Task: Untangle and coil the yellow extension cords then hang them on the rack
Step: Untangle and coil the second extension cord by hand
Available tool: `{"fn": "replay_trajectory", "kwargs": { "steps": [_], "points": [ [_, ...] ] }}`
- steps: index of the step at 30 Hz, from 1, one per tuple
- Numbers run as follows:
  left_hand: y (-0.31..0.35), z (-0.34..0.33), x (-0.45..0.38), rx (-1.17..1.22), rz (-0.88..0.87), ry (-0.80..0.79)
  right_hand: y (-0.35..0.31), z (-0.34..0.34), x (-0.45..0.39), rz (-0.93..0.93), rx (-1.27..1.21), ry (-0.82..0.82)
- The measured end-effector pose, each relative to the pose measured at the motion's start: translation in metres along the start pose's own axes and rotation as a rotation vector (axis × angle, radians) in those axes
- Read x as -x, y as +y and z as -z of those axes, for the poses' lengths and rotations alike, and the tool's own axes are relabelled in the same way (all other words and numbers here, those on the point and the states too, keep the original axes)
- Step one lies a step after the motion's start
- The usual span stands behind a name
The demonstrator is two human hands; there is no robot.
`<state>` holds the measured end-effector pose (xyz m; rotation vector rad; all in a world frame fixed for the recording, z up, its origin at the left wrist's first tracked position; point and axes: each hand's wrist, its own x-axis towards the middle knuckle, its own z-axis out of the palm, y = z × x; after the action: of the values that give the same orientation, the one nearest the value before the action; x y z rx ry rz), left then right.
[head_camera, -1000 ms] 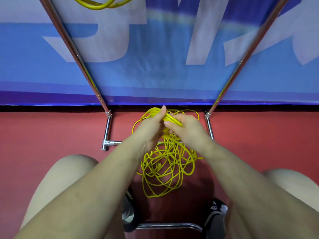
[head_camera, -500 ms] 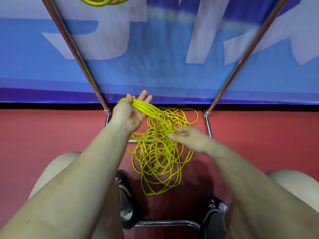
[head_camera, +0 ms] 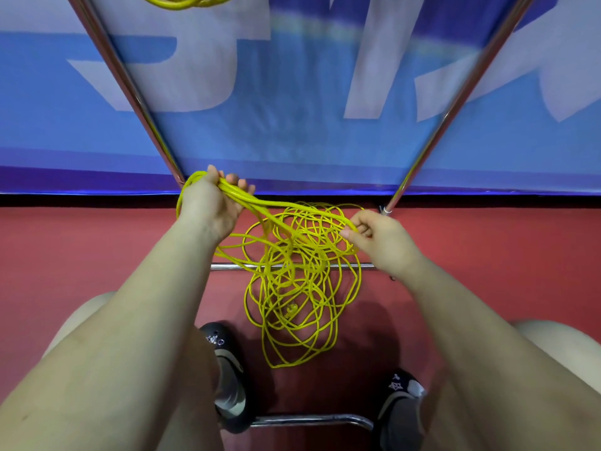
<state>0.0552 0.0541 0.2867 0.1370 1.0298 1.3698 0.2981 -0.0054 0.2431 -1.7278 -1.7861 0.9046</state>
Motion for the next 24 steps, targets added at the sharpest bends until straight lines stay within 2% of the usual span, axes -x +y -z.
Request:
{"fn": "replay_trajectory", "kwargs": {
  "steps": [4,9,14,20,24],
  "points": [
    [0.001,0.002,0.0,-0.187,-0.06,-0.046,-0.002,0.006,0.003,0.002,0.023,-0.074],
    [0.004,0.005,0.004,-0.467,-0.166,-0.121,0.002,0.009,0.007,-0.09,0.045,-0.238],
    [0.004,0.012,0.003,-0.601,-0.169,-0.147,0.007,0.016,0.01,-0.133,0.174,-0.349],
    [0.012,0.018,0.005,-0.52,-0.064,-0.121,0.012,0.025,0.011,-0.184,-0.076,-0.343],
    [0.01,0.02,0.006,-0.64,-0.078,-0.174,0.0,0.039,0.01,-0.186,-0.352,-0.215]
  ]
}}
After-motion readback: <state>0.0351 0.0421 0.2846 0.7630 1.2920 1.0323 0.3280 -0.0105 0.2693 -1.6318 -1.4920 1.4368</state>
